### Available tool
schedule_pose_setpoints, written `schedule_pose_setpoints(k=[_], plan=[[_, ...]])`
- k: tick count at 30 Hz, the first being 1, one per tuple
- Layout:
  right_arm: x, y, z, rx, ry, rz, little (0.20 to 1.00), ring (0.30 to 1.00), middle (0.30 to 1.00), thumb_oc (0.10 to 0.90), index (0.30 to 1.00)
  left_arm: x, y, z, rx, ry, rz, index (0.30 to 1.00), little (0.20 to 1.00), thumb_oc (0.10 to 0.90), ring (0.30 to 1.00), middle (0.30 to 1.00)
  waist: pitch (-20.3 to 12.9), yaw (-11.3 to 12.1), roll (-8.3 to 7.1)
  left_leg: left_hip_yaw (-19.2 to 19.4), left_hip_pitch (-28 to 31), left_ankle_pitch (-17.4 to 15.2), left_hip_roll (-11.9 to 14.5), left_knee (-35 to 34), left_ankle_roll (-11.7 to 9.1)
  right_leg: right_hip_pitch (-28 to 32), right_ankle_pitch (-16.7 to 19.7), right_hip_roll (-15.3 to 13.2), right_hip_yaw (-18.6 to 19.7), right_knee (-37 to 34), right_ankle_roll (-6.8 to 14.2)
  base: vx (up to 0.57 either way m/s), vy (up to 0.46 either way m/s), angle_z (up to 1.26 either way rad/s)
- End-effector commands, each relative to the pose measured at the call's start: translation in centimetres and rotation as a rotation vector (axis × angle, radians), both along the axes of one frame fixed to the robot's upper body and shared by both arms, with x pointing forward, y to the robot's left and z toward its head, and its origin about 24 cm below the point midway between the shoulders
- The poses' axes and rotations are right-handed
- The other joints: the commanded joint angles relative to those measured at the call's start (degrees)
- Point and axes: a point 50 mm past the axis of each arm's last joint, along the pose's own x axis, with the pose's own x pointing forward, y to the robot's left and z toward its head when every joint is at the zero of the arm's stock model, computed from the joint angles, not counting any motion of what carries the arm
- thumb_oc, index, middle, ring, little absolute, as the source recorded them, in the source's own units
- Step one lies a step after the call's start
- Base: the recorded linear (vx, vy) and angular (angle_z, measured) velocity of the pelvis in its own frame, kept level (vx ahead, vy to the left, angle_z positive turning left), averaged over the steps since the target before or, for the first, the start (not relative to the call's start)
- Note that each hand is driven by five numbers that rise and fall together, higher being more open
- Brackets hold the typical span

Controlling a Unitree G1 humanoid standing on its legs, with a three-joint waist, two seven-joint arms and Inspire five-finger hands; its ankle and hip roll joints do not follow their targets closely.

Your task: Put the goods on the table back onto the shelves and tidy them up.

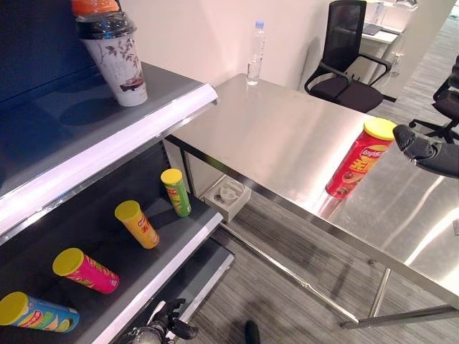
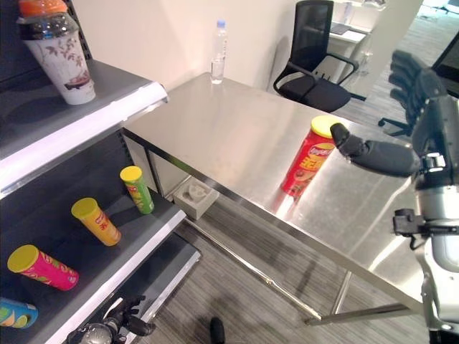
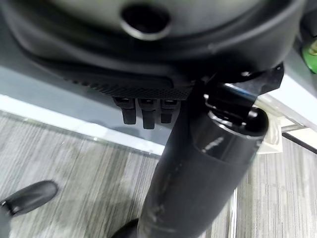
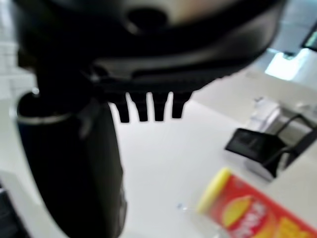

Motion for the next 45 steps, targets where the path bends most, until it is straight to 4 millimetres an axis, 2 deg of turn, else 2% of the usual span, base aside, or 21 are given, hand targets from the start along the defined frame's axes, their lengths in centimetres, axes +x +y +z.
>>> schedule_pose_setpoints(k=[1,13,24,45], plan=[[-0.9,-0.7,4.2,-0.064,-0.171,-0.04,0.9,0.9,0.9,0.8,0.9,2.2,1.1,0.9,0.066,-0.036,-0.11,0.9,0.9,0.8,0.9,0.9,-5.4,1.25,-0.97,1.2,-2.44,5.26,3.47,0.07,-4.51,1.75,-10.74,-1.85,1.32,5.24,5.76,0.04,-0.006,0.0],[0.9,-1.8,3.7,-0.017,-0.096,-0.046,0.9,0.9,0.9,0.8,0.9,2.3,1.3,1.1,0.067,-0.041,-0.114,0.9,0.9,0.8,0.9,0.9,-5.17,2.15,-1.11,0.96,-1.25,6.02,3.63,0.07,-4.79,2.75,-11.19,-2.23,0.69,5.64,5.61,0.02,-0.002,0.01],[2.4,-2.9,2.5,0.049,-0.01,-0.048,0.9,0.9,0.9,0.8,0.9,1.5,1.7,0.9,0.06,-0.017,-0.087,0.9,0.9,0.8,0.9,0.9,-4.88,3.19,-1.14,0.1,-1.03,7.51,4.4,0.07,-5.2,3.15,-12.11,-2.23,-0.26,6.4,5.13,0.01,-0.01,0.06],[3.7,-3.9,1.2,0.095,0.056,-0.095,0.9,0.9,0.9,0.8,0.9,1.0,2.2,0.7,0.066,0.004,-0.079,0.9,0.9,0.8,0.9,0.9,-4.58,4.3,-1.17,-0.92,-1.41,9.19,5.38,0.07,-5.56,3.79,-13.0,-2.05,-1.38,7.02,4.43,0.0,-0.009,0.03]])
